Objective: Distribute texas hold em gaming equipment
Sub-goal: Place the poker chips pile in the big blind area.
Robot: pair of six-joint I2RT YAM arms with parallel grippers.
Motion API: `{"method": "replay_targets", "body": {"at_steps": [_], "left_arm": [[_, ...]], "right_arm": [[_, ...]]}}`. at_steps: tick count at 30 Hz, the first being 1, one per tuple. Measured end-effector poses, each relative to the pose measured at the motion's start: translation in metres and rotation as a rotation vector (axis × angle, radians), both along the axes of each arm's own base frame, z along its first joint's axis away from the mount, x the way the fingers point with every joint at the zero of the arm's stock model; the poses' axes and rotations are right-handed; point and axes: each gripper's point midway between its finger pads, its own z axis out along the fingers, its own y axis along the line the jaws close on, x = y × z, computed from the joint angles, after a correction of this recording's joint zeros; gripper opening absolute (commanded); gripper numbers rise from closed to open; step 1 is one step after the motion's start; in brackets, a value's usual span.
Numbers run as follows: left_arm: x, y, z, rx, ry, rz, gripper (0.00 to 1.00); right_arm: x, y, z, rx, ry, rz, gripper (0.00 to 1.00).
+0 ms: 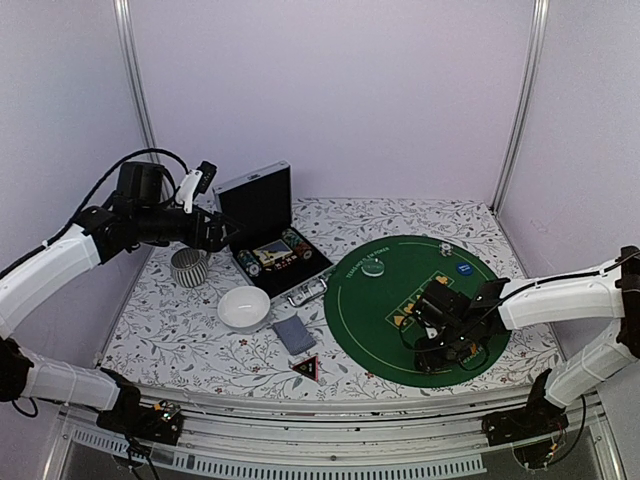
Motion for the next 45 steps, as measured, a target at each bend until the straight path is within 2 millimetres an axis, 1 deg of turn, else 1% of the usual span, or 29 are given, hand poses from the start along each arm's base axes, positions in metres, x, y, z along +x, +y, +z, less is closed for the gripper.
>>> {"method": "replay_targets", "body": {"at_steps": [5,9,13,23,33,42,43,45], "left_arm": [[-0.001,0.001,-0.001,0.001,0.0,0.0,0.98],[-0.001,0.001,-0.001,0.001,0.001,0.0,0.98],[-0.001,0.001,-0.002,0.001,0.001,0.0,0.98],[-0.001,0.001,-0.002,0.001,0.001,0.0,0.98],[-0.001,0.001,-0.002,0.001,0.001,0.001,0.98],[-0.001,0.001,-0.002,0.003,0.0,0.0,0.98],[-0.001,0.001,-0.002,0.003,-0.001,-0.001,0.98],[-0.001,0.001,-0.002,0.003,-0.001,-0.001,0.98]], "right_arm": [[-0.004,-0.003,-0.006,-0.013,-0.006,-0.028,0.02],[-0.002,-0.004,-0.007,-0.012,-0.029,-0.053,0.03],[-0.001,-0.003,-0.007,-0.004,-0.046,-0.074,0.06],[0.0,-0.002,-0.01,-0.046,-0.103,-0.095,0.08],[0.004,-0.001,-0.009,-0.037,-0.137,-0.133,0.09],[0.008,0.0,-0.01,-0.03,-0.162,-0.15,0.18],[0.008,0.0,-0.01,-0.03,-0.164,-0.151,0.23],[0.009,0.0,-0.01,-0.027,-0.167,-0.154,0.29]]}}
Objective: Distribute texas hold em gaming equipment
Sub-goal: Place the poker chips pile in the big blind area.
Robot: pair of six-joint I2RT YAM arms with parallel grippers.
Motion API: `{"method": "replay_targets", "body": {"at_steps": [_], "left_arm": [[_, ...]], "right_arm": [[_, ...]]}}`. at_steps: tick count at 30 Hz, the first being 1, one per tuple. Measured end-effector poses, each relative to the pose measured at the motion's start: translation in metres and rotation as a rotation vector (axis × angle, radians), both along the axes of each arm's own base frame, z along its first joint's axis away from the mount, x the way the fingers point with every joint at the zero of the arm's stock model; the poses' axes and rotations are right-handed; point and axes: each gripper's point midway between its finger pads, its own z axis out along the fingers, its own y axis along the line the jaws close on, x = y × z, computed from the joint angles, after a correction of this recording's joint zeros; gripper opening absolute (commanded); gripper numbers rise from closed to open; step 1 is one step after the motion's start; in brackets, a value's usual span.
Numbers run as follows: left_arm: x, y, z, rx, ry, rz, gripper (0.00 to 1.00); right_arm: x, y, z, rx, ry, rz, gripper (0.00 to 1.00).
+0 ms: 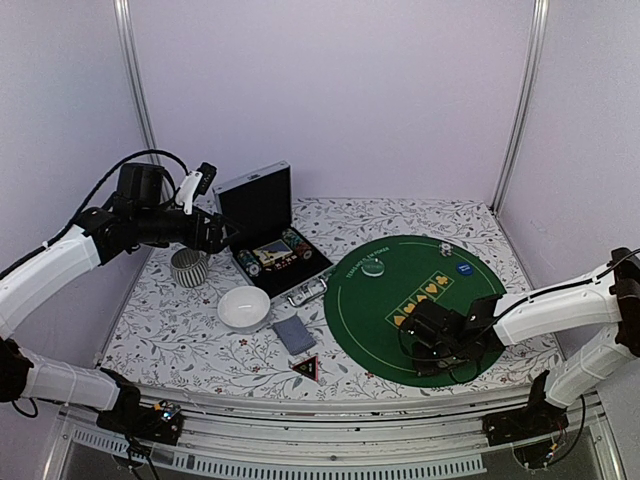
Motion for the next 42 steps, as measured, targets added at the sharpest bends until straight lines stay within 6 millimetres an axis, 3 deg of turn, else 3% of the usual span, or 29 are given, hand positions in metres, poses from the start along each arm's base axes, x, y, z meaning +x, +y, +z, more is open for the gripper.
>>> {"method": "replay_targets", "body": {"at_steps": [4,16,28,31,36,42], "left_arm": [[0.0,0.0,0.0,0.001,-0.001,-0.002,0.98],[0.0,0.0,0.0,0.0,-0.002,-0.007,0.98],[0.0,0.0,0.001,-0.003,-0.001,-0.011,0.98],[0.0,0.0,0.001,-0.004,-0.001,-0.012,0.98],[0.0,0.0,0.001,-0.004,-0.001,-0.011,0.98],[0.0,0.0,0.001,-0.005,-0.001,-0.013,0.98]], "right_arm": [[0.0,0.0,0.0,-0.003,-0.004,-0.002,0.37],[0.0,0.0,0.0,-0.005,-0.006,-0.001,0.42],[0.002,0.003,-0.001,0.003,-0.012,0.004,0.56],[0.003,0.004,0.0,0.008,-0.016,0.005,0.67],[0.006,0.01,0.002,0.027,-0.031,0.014,1.0],[0.007,0.009,0.004,0.012,-0.034,0.028,0.99]]}}
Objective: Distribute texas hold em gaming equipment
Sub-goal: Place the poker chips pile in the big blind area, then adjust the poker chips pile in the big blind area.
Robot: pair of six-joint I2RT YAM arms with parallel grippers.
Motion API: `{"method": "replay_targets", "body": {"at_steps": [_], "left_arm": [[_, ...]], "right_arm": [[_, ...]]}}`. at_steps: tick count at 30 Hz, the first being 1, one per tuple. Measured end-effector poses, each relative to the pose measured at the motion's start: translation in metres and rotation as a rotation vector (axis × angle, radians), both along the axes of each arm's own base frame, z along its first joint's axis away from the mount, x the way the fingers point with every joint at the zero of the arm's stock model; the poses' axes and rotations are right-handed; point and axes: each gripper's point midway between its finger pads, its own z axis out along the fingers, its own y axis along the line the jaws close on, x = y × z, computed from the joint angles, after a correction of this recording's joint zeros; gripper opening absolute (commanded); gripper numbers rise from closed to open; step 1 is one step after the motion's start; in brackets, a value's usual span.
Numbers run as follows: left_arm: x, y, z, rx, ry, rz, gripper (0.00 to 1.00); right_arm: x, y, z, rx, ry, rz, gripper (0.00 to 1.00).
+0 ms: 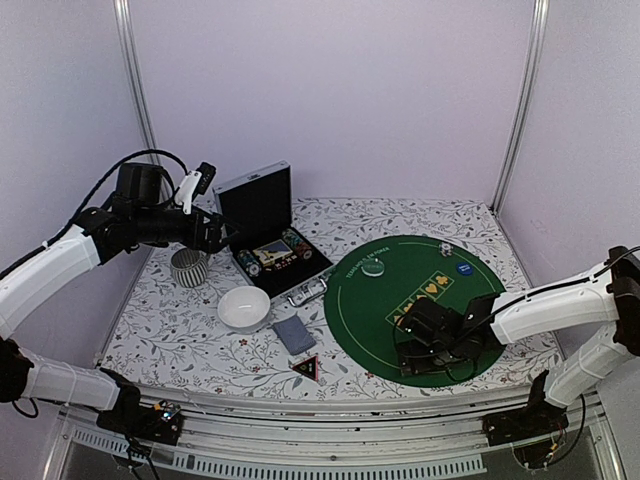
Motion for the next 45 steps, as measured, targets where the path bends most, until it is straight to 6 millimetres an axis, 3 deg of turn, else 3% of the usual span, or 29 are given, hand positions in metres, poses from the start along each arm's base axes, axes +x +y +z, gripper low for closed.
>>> {"method": "replay_targets", "body": {"at_steps": [5,9,12,14,16,19,24,25,32,40,45], "left_arm": [[0.0,0.001,0.0,0.002,-0.003,0.0,0.98],[0.001,0.001,-0.001,0.008,-0.009,-0.002,0.98],[0.001,0.002,-0.004,0.013,-0.01,-0.001,0.98],[0.002,0.003,-0.008,0.018,-0.005,0.003,0.98],[0.002,0.005,-0.011,0.024,-0.003,0.01,0.98],[0.004,0.008,-0.013,0.032,-0.001,0.024,0.98],[0.007,0.012,-0.016,0.035,0.003,0.037,0.98],[0.007,0.013,-0.017,0.036,0.005,0.039,0.98],[0.009,0.014,-0.02,0.038,0.011,0.045,0.98],[0.01,0.016,-0.021,0.039,0.013,0.05,0.98],[0.009,0.016,-0.022,0.04,0.015,0.05,0.98]], "right_arm": [[0.002,-0.006,0.008,-0.039,0.008,0.007,0.99],[0.021,0.003,0.037,-0.009,-0.027,0.01,1.0],[0.039,0.009,0.063,0.038,-0.056,0.015,0.94],[0.052,0.012,0.078,0.063,-0.069,0.022,0.82],[0.06,0.014,0.09,0.079,-0.072,0.037,0.63],[0.067,0.016,0.097,0.078,-0.051,0.057,0.42],[0.066,0.02,0.077,0.036,0.051,0.101,0.05],[0.064,0.021,0.072,0.026,0.074,0.118,0.04],[0.049,0.026,0.035,-0.038,0.241,0.179,0.03],[0.033,0.02,0.011,-0.102,0.357,0.217,0.03],[0.028,0.014,0.006,-0.139,0.396,0.229,0.03]]}}
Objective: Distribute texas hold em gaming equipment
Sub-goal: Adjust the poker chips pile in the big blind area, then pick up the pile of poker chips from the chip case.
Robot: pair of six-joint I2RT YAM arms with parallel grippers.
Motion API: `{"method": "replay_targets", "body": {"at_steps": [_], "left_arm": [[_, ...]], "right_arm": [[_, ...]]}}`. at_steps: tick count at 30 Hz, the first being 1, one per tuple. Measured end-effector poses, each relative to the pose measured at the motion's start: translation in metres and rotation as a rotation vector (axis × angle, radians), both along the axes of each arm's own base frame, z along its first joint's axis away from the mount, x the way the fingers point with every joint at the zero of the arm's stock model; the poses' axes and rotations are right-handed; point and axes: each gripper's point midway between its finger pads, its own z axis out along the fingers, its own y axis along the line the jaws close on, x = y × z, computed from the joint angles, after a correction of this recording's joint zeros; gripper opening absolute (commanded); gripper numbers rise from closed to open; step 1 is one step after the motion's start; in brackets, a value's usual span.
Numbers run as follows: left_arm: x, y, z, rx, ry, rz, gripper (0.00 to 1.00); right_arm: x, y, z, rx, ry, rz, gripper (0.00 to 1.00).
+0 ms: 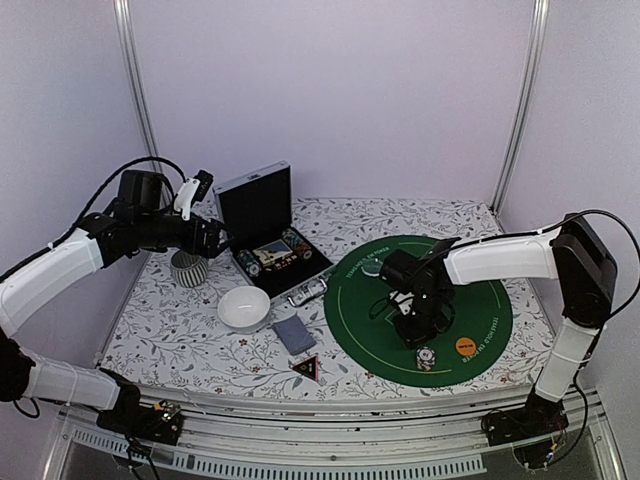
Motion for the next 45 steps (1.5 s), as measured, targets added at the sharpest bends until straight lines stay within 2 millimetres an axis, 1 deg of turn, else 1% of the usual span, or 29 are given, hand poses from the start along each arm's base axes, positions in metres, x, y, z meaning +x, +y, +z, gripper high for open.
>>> {"method": "replay_targets", "body": {"at_steps": [11,26,29,30,31,33,35,36,38,40,41,45], "left_arm": [[0.001,0.001,0.0,0.0,0.0,0.003,0.98],[0.001,0.002,0.0,0.0,0.0,0.006,0.98],[0.001,0.002,0.0,0.0,0.0,0.006,0.98],[0.001,0.002,0.0,0.0,0.0,0.006,0.98],[0.001,0.002,0.0,0.0,0.0,0.006,0.98],[0.001,0.002,0.0,0.001,0.0,0.006,0.98],[0.001,0.002,0.0,0.001,0.0,0.007,0.98],[0.001,0.002,0.0,0.002,-0.001,0.009,0.98],[0.002,0.003,0.0,0.005,-0.002,0.014,0.98],[0.003,0.004,-0.002,0.009,-0.001,0.02,0.98],[0.004,0.005,-0.003,0.012,0.002,0.023,0.98],[0.006,0.005,-0.01,0.022,0.023,0.028,0.98]], "right_arm": [[-0.007,-0.005,0.001,-0.026,0.036,0.007,0.03],[-0.012,-0.004,0.001,-0.016,0.064,0.006,0.03],[-0.013,-0.005,0.002,-0.016,0.065,0.004,0.09],[-0.013,-0.004,0.003,-0.013,0.062,0.003,0.13],[-0.012,-0.003,0.005,-0.007,0.056,0.003,0.22],[-0.008,0.001,0.012,0.012,0.038,0.002,0.35],[0.003,0.012,0.026,0.061,-0.011,0.013,0.45],[0.01,0.019,0.036,0.098,-0.049,0.017,0.5],[0.026,0.034,0.064,0.186,-0.148,0.027,0.55],[0.04,0.043,0.095,0.264,-0.254,0.036,0.6],[0.047,0.047,0.116,0.311,-0.327,0.044,0.65],[0.066,0.052,0.191,0.458,-0.581,0.065,0.89]]}}
